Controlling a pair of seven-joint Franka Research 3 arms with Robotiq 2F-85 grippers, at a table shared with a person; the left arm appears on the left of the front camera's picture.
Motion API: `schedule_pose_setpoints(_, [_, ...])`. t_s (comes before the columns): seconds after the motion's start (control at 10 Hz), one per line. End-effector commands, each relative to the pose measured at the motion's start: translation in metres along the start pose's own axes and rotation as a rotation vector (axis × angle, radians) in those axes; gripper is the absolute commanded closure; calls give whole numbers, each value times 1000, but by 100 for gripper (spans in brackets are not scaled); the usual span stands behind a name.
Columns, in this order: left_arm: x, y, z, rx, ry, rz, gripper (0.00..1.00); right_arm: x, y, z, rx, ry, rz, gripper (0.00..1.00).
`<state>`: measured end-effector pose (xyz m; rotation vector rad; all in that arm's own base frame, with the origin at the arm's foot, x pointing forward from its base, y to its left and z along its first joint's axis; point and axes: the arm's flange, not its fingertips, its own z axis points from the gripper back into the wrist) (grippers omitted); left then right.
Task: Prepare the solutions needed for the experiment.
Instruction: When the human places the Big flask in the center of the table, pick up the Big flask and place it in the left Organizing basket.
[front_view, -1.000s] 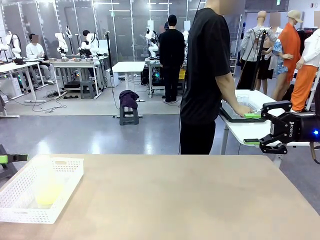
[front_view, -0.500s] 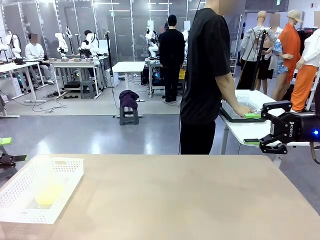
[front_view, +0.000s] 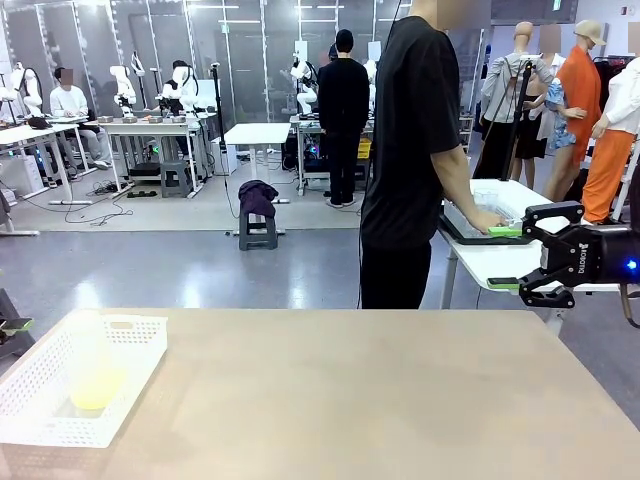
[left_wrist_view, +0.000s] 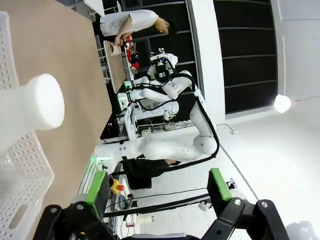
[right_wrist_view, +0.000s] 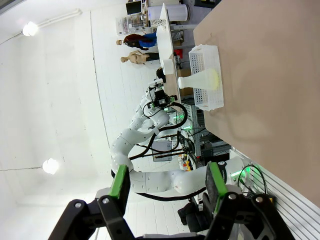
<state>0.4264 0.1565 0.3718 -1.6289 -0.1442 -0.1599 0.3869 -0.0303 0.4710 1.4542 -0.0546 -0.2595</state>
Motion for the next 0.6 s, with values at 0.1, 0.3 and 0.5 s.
schedule_pose_setpoints(0.1, [-1, 0, -7, 25, -21, -30, 0, -1, 0, 1, 2, 7, 0, 23])
schedule_pose_setpoints(0.3, [-1, 0, -7, 25, -21, -30, 0, -1, 0, 1, 2, 7, 0, 23])
schedule_pose_setpoints(0.5, [-1, 0, -7, 25, -21, -30, 0, -1, 0, 1, 2, 7, 0, 23])
